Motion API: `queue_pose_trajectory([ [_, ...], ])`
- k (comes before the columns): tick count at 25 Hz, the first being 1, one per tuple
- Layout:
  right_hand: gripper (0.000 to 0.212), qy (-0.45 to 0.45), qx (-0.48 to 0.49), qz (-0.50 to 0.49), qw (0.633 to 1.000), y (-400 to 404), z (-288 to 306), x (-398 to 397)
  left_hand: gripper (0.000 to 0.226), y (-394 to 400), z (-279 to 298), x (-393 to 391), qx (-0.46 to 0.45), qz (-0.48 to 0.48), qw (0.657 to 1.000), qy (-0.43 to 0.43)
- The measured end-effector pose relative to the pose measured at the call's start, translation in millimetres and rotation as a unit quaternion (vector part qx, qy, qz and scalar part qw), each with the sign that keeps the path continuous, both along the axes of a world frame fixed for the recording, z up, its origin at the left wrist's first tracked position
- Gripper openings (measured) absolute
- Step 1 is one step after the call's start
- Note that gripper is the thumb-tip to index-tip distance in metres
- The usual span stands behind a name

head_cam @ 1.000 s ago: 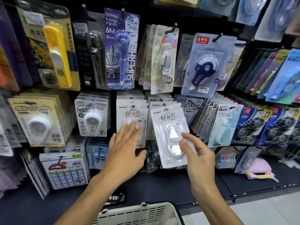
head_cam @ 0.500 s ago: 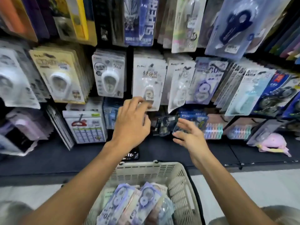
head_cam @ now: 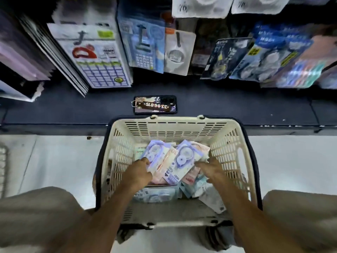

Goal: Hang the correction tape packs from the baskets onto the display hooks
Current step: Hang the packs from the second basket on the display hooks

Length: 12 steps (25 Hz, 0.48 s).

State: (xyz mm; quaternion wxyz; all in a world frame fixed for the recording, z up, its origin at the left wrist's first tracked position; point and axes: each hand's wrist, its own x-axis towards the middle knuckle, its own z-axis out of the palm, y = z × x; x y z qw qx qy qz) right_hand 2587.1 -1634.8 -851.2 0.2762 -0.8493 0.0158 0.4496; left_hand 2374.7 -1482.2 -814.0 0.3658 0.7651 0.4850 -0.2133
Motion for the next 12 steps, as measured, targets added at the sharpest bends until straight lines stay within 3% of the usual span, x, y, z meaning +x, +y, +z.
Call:
queue_pose_trajectory([
  [2, 0.052, 0.042, 0.040, -0.153, 0.987, 15.4, -11.8, -1.2, 0.050, 2.1, -10.2, 8.3, 0.010, 0.024, 1.000, -0.014],
  [4, 0.069, -0.024, 0.037, -0.217, 0.975, 25.9, -25.9, -3.2, 0.054, 3.2, -17.1, 13.4, 0.016, 0.025, 0.999, -0.011],
  [7, 0.082, -0.062, -0.033, -0.144, 0.987, 28.7, -29.6, -9.9, 0.050, 4.5, -23.7, 12.8, 0.035, 0.029, 0.999, -0.029],
  [9, 0.074, -0.054, 0.016, -0.095, 0.994, 27.1, -31.9, -6.1, 0.047, 5.8, -26.1, 11.9, 0.041, 0.050, 0.996, -0.057],
  [12, 0.072, 0.010, 0.087, -0.160, 0.983, 40.2, -26.1, -4.7, 0.048, 4.4, -27.1, 13.2, 0.029, 0.077, 0.994, -0.071],
])
